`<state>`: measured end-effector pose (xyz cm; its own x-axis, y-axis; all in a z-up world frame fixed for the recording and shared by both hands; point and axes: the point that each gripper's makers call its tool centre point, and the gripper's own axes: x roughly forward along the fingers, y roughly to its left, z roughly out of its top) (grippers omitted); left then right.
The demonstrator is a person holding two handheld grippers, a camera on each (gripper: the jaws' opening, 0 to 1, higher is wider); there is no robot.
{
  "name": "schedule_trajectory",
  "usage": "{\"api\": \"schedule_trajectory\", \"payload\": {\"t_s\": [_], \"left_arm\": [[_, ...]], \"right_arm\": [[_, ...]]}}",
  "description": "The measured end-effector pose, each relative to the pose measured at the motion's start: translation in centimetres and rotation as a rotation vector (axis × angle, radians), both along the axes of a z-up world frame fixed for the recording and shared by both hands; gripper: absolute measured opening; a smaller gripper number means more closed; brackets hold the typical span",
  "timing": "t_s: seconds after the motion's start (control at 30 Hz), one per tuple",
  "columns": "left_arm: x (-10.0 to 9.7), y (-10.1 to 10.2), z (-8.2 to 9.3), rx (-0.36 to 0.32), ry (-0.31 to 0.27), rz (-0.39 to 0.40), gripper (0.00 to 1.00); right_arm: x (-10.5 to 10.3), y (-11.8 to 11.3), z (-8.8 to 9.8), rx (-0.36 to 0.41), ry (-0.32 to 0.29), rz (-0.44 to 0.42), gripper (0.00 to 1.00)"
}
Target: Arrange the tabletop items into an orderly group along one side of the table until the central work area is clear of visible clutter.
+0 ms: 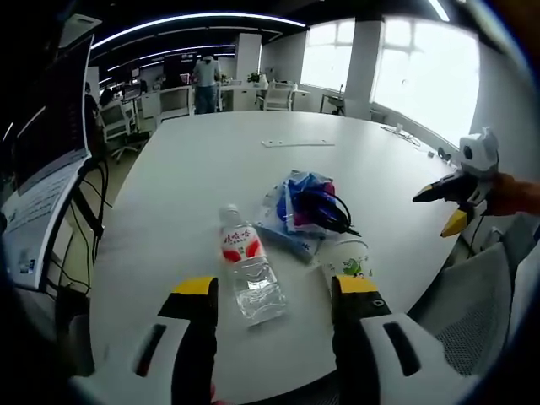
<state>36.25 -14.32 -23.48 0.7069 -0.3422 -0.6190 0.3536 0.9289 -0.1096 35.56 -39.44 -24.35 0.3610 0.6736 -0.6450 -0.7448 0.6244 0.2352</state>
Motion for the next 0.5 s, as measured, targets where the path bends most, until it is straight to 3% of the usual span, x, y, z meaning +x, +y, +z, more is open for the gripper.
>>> {"api": "schedule_trajectory", "payload": {"t_s": [0.5], "left_arm": [[0.54,0.16,-0.48,0.0,0.011,0.006,0.54]], "right_arm": [[-0.39,-0.42,-0.12,-0.007,0.009,-0.012,0.72]]}}
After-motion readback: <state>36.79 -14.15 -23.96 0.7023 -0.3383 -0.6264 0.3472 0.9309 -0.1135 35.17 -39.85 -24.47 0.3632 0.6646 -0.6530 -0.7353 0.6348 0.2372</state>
